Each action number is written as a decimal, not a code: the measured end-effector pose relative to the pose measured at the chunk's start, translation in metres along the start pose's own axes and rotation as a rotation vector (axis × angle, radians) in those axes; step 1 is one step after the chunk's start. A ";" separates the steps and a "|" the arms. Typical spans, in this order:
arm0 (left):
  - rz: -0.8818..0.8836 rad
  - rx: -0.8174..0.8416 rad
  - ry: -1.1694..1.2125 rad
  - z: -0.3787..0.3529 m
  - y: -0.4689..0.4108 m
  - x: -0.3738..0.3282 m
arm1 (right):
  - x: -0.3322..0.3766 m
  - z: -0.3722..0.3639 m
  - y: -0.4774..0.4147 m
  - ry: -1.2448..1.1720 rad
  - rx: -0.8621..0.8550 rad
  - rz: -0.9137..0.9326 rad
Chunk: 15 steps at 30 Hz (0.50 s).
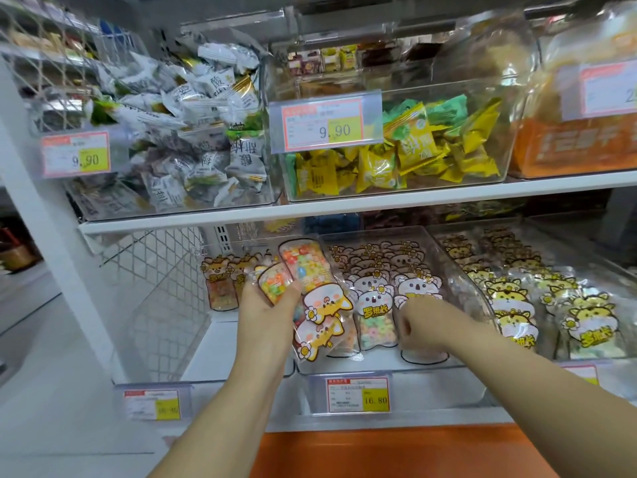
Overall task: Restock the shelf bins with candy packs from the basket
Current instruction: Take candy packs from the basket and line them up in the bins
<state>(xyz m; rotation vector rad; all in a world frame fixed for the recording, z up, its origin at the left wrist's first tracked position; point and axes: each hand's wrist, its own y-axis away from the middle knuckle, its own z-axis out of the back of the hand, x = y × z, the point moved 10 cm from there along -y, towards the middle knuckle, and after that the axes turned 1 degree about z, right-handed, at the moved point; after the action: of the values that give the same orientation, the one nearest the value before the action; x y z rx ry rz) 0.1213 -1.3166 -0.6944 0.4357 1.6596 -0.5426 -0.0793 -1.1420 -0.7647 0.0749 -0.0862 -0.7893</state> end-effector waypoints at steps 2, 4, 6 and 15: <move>0.009 0.015 -0.018 -0.001 0.001 0.000 | -0.004 -0.026 0.003 -0.030 0.186 -0.006; 0.020 0.027 -0.034 -0.001 0.002 0.001 | -0.009 -0.033 0.004 -0.064 0.231 -0.015; 0.033 0.039 -0.026 0.000 0.003 0.002 | -0.010 -0.032 0.006 -0.096 0.238 -0.024; 0.174 0.172 0.088 -0.003 0.030 0.006 | -0.005 -0.009 0.023 -0.069 0.117 0.014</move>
<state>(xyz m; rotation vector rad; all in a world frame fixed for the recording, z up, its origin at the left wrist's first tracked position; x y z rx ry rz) 0.1353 -1.2906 -0.7032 0.7319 1.6456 -0.5449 -0.0658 -1.1219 -0.7721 0.1576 -0.1980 -0.7725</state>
